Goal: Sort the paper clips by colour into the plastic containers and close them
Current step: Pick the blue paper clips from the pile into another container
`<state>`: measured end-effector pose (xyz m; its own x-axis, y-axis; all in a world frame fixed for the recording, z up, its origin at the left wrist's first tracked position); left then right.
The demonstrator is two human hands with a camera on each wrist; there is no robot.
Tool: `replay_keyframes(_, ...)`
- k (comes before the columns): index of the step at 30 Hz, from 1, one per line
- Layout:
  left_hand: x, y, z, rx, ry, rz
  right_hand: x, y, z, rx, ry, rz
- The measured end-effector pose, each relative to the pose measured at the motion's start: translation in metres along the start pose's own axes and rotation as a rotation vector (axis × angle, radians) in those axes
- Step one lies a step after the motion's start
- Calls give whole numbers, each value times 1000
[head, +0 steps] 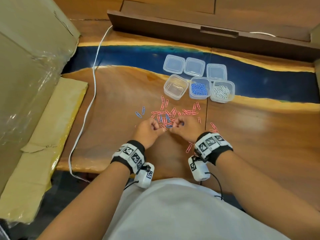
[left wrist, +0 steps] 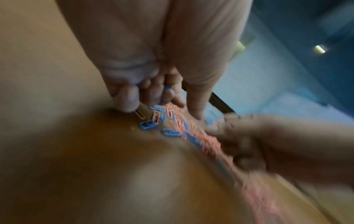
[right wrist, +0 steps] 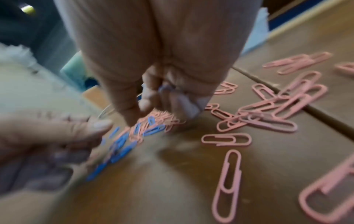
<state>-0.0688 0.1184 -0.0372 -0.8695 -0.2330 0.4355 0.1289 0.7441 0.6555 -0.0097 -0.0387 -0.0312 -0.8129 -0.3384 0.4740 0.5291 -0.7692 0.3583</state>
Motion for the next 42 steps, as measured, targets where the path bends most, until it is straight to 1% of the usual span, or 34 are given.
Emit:
replay_keyframes(2, 1, -5, -4, -154, -60, -31, -5, -5, 3, 176, 55, -46)
replay_keyframes(4, 1, -10, -5, -248, -95, -30, -8, -8, 3, 281, 67, -48)
replay_keyframes(9, -3, -18, -2, -376, -84, 23, -11, -15, 5, 469, 28, 30)
replay_keyframes(11, -3, -17, -6, -446, -124, 35, -11, -18, 7, 519, -1, 66)
replay_keyframes(15, 3, -18, -18, -753, -262, -22, -11, -21, 9, 556, 12, 76)
replay_keyframes(17, 5, -19, -19, -790, -303, -48, -10, -23, 9, 581, 29, 63)
replay_keyframes(18, 7, -19, -18, -762, -300, -46, -9, -24, 9, 591, 39, 55)
replay_keyframes(19, 7, -17, -16, -685, -271, -37, -8, -24, 7, 599, 50, 50)
replay_keyframes(20, 6, -14, -11, -555, -217, -26, -6, -25, 5, 607, 43, 53)
replay_keyframes(22, 4, -7, 1, -191, -25, 19, -3, -25, 3, 618, 18, 75)
replay_keyframes(24, 2, -2, 13, 234, 173, 53, -2, -25, 3, 621, 1, 109)
replay_keyframes(25, 2, 0, 17, 435, 247, 60, -2, -25, 4, 627, -10, 128)
replay_keyframes(26, 2, 4, 19, 601, 293, 55, -1, -26, 5, 633, -31, 146)
replay_keyframes(27, 2, 8, 21, 717, 311, 54, 0, -25, 6, 634, -34, 160)
replay_keyframes(28, 1, 12, 21, 786, 312, 60, 1, -25, 7, 628, -36, 169)
replay_keyframes(30, -1, 17, 22, 858, 290, 80, 4, -22, 6, 559, -42, 161)
replay_keyframes(31, -3, 18, 23, 874, 281, 90, 5, -19, 6, 465, -69, 137)
replay_keyframes(32, -6, 18, 24, 883, 277, 97, 5, -15, 3, 316, -128, 109)
replay_keyframes(35, -14, 17, 26, 872, 273, 84, 6, -11, -2, -265, -336, 35)
replay_keyframes(36, -15, 16, 26, 877, 274, 81, 6, -10, -1, -393, -364, 9)
replay_keyframes(38, -19, 13, 25, 843, 312, 87, 5, -8, 2, -513, -372, -29)
replay_keyframes(39, -21, 14, 23, 736, 315, 79, 3, -7, 3, -533, -366, -35)
replay_keyframes(40, -24, 16, 21, 554, 285, 63, 0, -7, 4, -534, -364, -39)
replay_keyframes(42, -29, 20, 14, 82, 152, 11, -6, -9, 4, -506, -372, -36)
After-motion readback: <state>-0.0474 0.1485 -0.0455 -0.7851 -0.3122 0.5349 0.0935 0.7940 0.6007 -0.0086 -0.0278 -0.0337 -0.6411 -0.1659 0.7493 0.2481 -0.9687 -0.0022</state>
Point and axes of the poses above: each hand's wrist, its own x-axis away from the middle knuckle, its own y-axis out of the back of the hand, z = x × y, the point moved 5 cm from there along -x, towards the middle knuckle, and after that the axes turned 15 degrees about -x, right-handed, at the moved point
